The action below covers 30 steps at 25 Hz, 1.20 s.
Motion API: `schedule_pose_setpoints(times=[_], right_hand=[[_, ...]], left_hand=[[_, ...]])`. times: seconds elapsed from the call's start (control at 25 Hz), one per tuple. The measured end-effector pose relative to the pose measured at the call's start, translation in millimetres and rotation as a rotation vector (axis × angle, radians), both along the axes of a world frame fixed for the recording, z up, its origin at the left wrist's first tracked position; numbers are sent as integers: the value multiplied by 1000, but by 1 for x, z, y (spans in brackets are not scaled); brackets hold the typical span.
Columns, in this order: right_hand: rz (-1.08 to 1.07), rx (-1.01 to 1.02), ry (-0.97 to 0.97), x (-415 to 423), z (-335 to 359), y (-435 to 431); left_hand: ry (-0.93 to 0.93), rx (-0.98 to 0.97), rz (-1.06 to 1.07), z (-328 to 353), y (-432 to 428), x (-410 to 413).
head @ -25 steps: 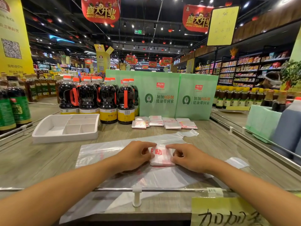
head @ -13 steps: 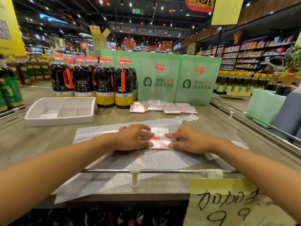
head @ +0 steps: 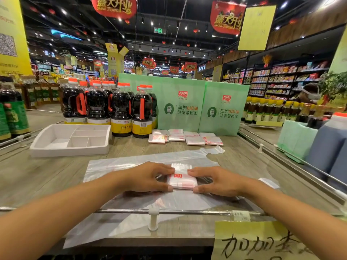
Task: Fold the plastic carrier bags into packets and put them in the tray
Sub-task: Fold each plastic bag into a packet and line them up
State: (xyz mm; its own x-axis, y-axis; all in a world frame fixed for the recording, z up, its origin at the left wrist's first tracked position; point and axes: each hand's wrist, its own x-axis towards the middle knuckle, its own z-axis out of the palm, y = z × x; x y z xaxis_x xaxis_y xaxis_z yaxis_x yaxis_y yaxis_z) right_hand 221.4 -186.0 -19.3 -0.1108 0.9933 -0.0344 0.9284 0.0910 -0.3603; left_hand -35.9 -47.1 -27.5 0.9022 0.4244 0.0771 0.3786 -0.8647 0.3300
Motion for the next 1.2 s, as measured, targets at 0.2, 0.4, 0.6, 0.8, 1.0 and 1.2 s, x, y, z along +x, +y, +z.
schedule_pose_setpoints(times=[0.2,0.4,0.6,0.8,1.0,1.2], right_hand=[[-31,27,53,-7,7,-4],[-28,29,140,-7,7,-4],[-47,63,248,-5,7,-4],[-99,97,360,-5,6,1],[-150,173,461,-10,-2,11],[-220,268,356,-15,0,13]], left_hand=[[-73,-53,46,1,-2,-4],[-148,-155,57,0,-2,-4],[-229,-139,83,3,-2,-4],[-317,-175,137,6,-6,3],[-340,-138,145,6,-6,11],[-393,-170,159,2,-10,18]])
